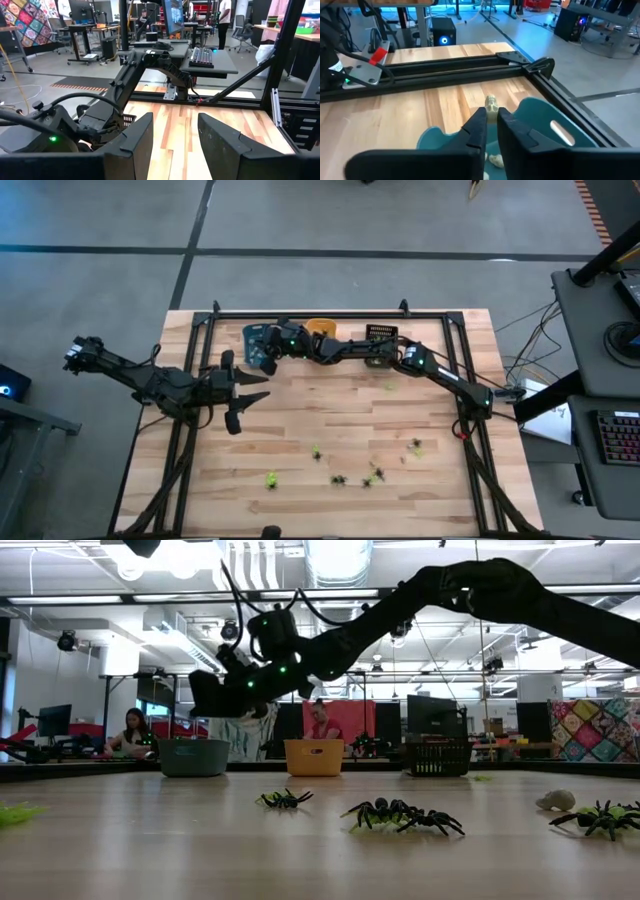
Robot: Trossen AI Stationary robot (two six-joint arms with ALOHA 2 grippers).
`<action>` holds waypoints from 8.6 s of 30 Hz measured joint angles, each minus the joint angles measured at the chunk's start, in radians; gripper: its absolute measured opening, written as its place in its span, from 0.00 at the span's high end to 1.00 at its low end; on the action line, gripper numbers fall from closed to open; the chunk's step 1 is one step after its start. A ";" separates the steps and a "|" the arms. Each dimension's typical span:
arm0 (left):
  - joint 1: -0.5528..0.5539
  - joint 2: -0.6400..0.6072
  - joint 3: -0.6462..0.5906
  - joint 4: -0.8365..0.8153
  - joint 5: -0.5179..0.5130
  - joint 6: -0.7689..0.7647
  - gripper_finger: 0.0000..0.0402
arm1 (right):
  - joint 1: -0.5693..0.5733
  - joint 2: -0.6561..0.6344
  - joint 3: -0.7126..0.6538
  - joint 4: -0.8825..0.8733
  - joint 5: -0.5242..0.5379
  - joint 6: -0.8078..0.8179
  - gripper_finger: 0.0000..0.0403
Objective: Sort Halloween decoration
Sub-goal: Put the white skull toy into the blue bin, then put the green spider toy into the black bin
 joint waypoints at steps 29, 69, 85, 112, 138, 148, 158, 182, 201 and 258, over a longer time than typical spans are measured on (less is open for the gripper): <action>-0.006 0.037 0.000 0.066 0.005 -0.061 0.65 | 0.085 -0.384 -0.001 -1.009 -0.086 0.169 0.80; -0.006 0.197 0.000 0.134 0.002 -0.061 0.65 | 0.311 -0.948 -0.703 -1.523 0.016 0.780 0.70; -0.006 0.196 0.000 0.152 0.002 -0.053 0.65 | 0.220 -1.044 -0.984 -1.390 0.136 0.892 0.64; -0.005 0.240 0.000 0.185 0.000 -0.022 0.65 | 0.187 -1.042 -1.253 -0.960 0.316 0.983 0.57; -0.005 0.240 0.000 0.186 0.000 0.010 0.65 | 0.327 -1.042 -1.456 -0.640 0.529 1.092 0.59; -0.005 0.240 0.000 0.186 0.000 0.011 0.65 | 0.353 -1.043 -1.518 -0.577 0.586 1.090 0.67; -0.005 0.240 0.000 0.181 0.000 0.015 0.65 | 0.355 -1.044 -1.518 -0.581 0.581 1.056 0.95; -0.004 0.240 0.000 0.180 0.000 0.026 0.65 | 0.349 -1.429 -1.521 -0.371 0.419 0.914 0.98; -0.005 0.241 0.000 0.180 0.000 0.017 0.65 | -0.114 -1.368 -1.442 -0.399 0.402 0.608 0.98; -0.027 0.337 0.000 -0.192 0.169 -0.525 0.65 | 0.270 -1.286 -1.171 -0.703 0.229 0.579 0.71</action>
